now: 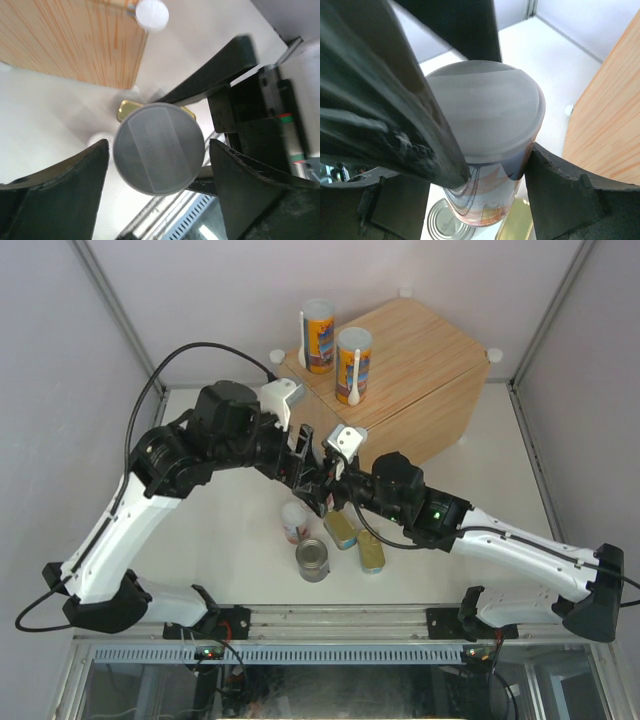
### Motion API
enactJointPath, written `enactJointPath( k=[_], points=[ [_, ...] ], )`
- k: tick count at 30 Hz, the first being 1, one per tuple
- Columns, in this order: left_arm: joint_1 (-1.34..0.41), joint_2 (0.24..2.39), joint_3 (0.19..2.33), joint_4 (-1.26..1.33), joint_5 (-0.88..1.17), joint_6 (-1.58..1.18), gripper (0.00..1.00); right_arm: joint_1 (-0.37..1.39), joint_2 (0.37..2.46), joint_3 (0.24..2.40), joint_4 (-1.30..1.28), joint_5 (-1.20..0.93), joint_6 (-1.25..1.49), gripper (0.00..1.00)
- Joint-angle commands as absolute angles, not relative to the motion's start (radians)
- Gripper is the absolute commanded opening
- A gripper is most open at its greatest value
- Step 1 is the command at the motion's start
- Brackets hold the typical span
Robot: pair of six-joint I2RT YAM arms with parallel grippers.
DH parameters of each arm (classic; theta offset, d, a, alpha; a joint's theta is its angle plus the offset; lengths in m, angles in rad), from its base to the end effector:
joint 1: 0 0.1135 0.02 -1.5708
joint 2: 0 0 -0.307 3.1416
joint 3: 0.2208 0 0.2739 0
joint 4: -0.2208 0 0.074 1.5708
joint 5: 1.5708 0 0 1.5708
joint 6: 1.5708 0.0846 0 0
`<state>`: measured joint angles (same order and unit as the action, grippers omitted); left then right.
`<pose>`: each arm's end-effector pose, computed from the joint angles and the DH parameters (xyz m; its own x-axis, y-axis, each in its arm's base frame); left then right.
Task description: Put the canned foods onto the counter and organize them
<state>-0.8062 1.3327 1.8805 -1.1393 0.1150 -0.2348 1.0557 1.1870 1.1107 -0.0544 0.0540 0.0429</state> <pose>0.1838 -0.2057 0.5141 -0.5575 0.2474 -0.7924 0.6716 0.6956 -0.2553 0.1681 0.2877 0.4170 -0.1003 -0.0902 -0.9909 -0.8391 0.5428 0.0355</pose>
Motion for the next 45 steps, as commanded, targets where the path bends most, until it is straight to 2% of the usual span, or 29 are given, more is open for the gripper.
enactJointPath(
  k=[1,10,21,29,45],
  points=[
    [-0.805,1.253,1.890,-1.004,0.074,-0.247,0.94,1.048,1.152,1.152,-0.055,0.069,0.067,0.00],
    [-0.804,1.232,1.878,-1.002,-0.006,-0.261,0.96,1.051,1.125,1.152,-0.063,0.091,0.067,0.00],
    [-0.804,1.119,1.751,-0.921,-0.363,-0.311,0.95,1.059,1.013,1.215,-0.136,0.140,0.064,0.00],
    [-0.804,1.057,1.640,-0.833,-0.450,-0.326,0.94,1.058,0.938,1.269,-0.185,0.236,0.014,0.00],
    [-0.804,0.994,1.513,-0.737,-0.466,-0.333,0.93,0.766,0.906,1.330,-0.180,0.256,-0.015,0.00]
  ],
)
